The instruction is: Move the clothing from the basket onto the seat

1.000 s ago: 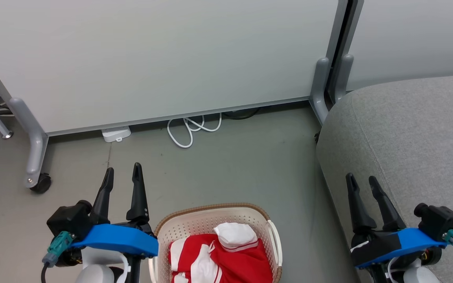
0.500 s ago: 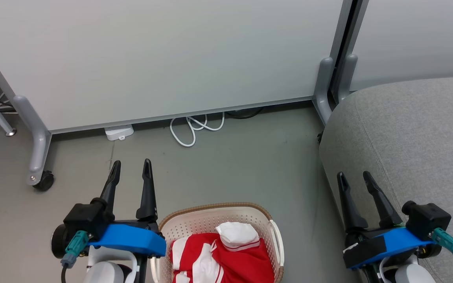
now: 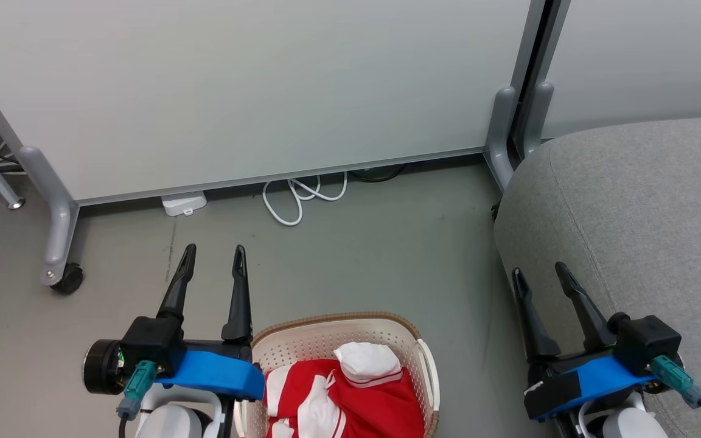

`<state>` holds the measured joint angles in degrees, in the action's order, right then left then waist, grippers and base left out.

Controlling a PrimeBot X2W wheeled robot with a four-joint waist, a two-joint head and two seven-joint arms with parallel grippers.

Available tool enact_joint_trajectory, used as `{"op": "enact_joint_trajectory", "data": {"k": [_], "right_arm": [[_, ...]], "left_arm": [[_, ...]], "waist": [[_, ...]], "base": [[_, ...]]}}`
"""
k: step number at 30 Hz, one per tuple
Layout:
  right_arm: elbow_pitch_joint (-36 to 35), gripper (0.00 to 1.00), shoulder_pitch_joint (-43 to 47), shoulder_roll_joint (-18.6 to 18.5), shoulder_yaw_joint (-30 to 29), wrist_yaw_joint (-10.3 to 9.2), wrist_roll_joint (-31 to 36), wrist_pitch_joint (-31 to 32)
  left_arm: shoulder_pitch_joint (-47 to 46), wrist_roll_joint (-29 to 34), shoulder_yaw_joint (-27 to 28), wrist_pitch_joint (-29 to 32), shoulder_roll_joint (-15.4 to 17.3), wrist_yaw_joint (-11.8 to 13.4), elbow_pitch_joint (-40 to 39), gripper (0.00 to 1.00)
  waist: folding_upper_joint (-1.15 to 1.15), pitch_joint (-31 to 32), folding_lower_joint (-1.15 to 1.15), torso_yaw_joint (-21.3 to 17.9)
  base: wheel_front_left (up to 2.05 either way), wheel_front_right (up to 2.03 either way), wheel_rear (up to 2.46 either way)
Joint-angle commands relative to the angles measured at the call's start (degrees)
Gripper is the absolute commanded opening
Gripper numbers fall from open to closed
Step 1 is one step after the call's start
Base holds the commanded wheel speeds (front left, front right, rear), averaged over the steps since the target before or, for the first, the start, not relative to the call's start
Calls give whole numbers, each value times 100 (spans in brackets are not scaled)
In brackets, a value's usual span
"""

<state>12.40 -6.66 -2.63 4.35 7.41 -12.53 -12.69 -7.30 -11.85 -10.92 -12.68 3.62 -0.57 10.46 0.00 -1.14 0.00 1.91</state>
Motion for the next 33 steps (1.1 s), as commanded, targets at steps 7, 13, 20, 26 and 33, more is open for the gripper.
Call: {"op": "enact_joint_trajectory", "data": {"k": [7, 13, 20, 26, 33], "right_arm": [[8, 100, -104, -38, 47, 12, 418, -122], [8, 100, -88, -38, 89, 8, 654, -186], [27, 100, -89, -40, 115, 9, 929, -256], [39, 100, -75, -39, 105, 9, 920, -260], [60, 100, -77, -38, 119, 8, 873, -260]], "left_arm": [[-109, 375, -20, -123, -22, -83, 38, 100], [-113, 507, 5, -177, -51, -148, 162, 100], [-126, 725, -10, -256, -65, -193, 275, 100], [-123, 678, 23, -261, -73, -228, 328, 100], [-113, 581, 11, -261, -74, -236, 334, 100]], "waist": [[0, -6, 0, 12], [0, -4, 0, 31], [0, -14, 0, 55], [0, -22, 0, 70], [0, -31, 0, 66]], "base": [[0, 0, 0], [0, 0, 0], [0, 0, 0], [0, 0, 0], [0, 0, 0]]}}
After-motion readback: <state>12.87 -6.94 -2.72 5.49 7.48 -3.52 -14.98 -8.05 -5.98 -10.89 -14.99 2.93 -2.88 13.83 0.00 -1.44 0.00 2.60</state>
